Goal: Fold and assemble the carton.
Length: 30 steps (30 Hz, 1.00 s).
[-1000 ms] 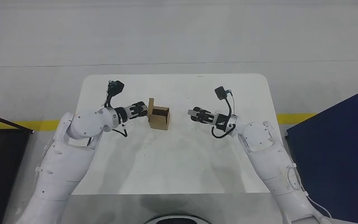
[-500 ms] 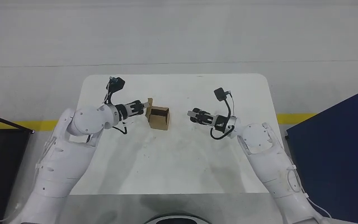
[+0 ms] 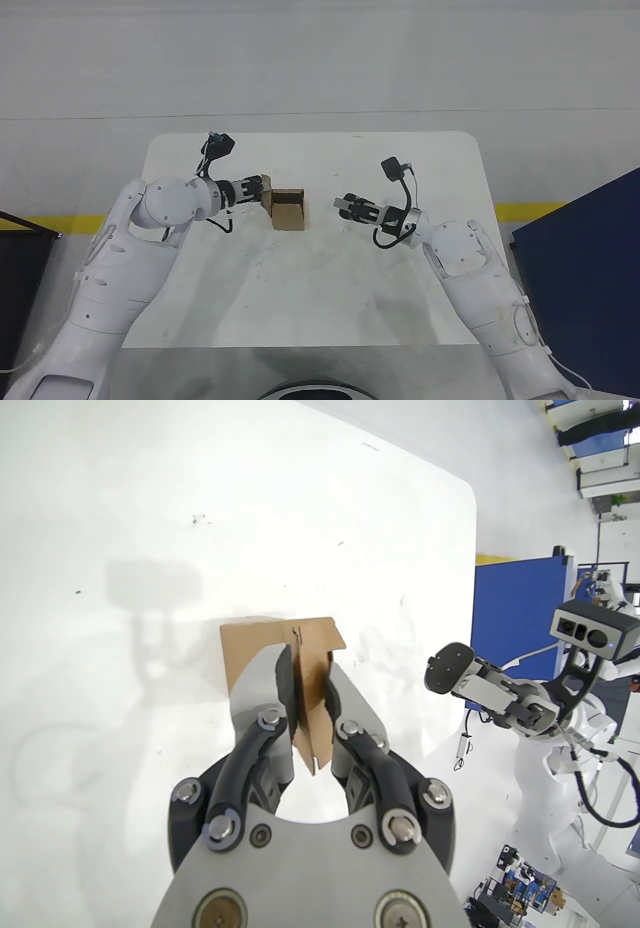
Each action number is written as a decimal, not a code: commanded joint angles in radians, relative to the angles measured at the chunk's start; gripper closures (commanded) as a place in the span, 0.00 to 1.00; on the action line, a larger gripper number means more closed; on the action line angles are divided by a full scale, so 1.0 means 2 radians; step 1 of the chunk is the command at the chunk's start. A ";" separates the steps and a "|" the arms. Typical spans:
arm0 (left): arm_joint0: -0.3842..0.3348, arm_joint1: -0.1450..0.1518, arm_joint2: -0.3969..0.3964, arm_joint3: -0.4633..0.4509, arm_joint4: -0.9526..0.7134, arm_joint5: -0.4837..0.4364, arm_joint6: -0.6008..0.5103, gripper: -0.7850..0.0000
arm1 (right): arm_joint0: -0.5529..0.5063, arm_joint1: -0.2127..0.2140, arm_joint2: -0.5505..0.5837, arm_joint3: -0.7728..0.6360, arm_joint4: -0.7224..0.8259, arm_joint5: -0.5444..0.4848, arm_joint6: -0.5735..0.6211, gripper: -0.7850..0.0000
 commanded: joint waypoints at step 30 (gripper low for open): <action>-0.067 -0.004 0.122 -0.064 0.275 0.128 -0.186 1.00 | 0.021 -0.003 -0.038 0.016 -0.048 0.046 0.017 0.00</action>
